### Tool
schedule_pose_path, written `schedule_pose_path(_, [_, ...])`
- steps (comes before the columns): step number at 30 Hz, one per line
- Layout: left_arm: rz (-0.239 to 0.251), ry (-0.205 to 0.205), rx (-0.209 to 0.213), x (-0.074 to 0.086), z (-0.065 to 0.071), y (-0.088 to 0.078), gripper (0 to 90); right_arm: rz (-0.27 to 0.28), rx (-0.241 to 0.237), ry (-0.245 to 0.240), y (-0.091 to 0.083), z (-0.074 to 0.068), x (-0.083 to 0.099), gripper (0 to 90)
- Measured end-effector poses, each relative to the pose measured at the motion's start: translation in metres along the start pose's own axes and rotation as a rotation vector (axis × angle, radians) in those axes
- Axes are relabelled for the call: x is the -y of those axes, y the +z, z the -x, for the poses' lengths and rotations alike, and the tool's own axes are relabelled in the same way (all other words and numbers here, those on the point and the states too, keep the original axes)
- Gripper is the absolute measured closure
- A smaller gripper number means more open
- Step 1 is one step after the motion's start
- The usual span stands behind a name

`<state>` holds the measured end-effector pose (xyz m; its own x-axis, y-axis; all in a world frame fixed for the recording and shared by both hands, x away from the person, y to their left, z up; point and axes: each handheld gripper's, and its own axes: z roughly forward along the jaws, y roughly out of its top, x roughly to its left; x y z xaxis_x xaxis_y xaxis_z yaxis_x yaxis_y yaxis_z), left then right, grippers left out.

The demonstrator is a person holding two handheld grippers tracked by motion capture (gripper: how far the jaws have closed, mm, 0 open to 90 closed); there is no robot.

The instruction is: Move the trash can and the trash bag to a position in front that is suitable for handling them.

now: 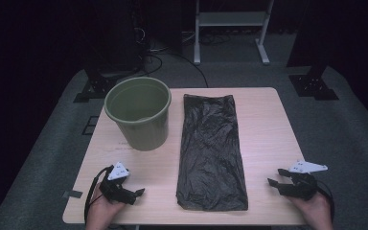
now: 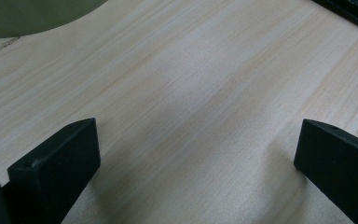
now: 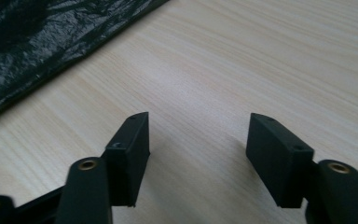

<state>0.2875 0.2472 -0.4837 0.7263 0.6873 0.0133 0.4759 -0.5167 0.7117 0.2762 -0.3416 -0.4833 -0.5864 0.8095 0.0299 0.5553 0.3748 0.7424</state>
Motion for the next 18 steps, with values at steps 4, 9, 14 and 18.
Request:
schedule_pose_path(4, [0.001,-0.002,-0.001,0.0,0.0,0.0,0.0,-0.018,-0.015,0.024,-0.001,-0.002,-0.003,49.0])
schedule_pose_path(9, [0.001,-0.002,-0.001,0.0,0.0,0.0,0.0,-0.007,-0.017,0.019,-0.002,-0.006,-0.009,55.5])
schedule_pose_path(14, [0.001,-0.002,-0.001,0.0,0.0,0.0,0.0,0.005,-0.044,0.018,0.001,-0.012,-0.018,50.9])
schedule_pose_path(18, [0.001,-0.002,-0.001,0.0,0.0,0.0,0.0,0.009,-0.077,0.007,0.006,-0.019,-0.026,50.7])
